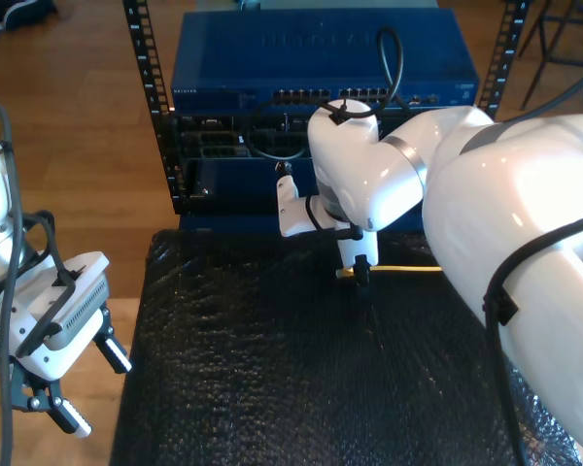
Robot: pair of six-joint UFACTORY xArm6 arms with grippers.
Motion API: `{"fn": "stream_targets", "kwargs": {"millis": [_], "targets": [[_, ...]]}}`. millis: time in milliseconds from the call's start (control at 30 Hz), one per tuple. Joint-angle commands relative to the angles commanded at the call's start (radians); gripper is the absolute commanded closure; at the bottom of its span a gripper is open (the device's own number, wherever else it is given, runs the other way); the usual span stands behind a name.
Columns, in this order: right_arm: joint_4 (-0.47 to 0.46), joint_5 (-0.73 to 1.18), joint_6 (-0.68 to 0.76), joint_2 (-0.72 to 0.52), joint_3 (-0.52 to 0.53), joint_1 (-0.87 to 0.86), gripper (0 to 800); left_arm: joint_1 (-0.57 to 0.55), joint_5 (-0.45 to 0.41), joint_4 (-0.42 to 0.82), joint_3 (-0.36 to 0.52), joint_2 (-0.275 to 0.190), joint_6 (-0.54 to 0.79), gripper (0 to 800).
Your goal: Grab the cable and plug it in
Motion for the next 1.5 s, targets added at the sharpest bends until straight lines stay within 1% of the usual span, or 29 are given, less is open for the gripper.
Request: {"fn": "stream_targets", "kwargs": {"millis": [200,667,767,867,933,1133,1200,1400,1500], "targets": [[-0.026,0.000,0.003,-0.002,0.002,0.002,460,0.000,0.000,0.000,0.000,0.000,0.000,0],[-0.037,0.000,0.005,0.000,0.011,0.017,457,0.000,0.000,0.000,0.000,0.000,0.000,0],[-0.054,0.000,0.006,0.000,0.011,0.017,462,0.000,0.002,0.000,0.000,0.000,0.000,0],[-0.058,0.000,0.018,0.000,0.011,0.017,485,0.000,0.002,0.000,0.000,0.000,0.000,0],[-0.058,0.000,0.025,-0.002,0.011,0.017,516,0.000,0.002,0.000,0.000,0.000,0.000,0],[-0.060,0.000,0.026,-0.002,0.012,0.018,551,-0.002,0.002,0.000,0.000,0.000,0.000,0],[-0.060,0.000,0.026,-0.002,0.012,0.018,581,0.000,0.002,0.000,0.000,0.002,0.000,0],[-0.060,0.000,0.026,-0.002,0.017,0.026,616,-0.002,0.002,0.000,0.000,0.000,0.000,0],[-0.077,0.000,0.029,-0.002,0.018,0.032,652,0.000,0.002,0.000,0.000,0.000,0.000,0]]}}
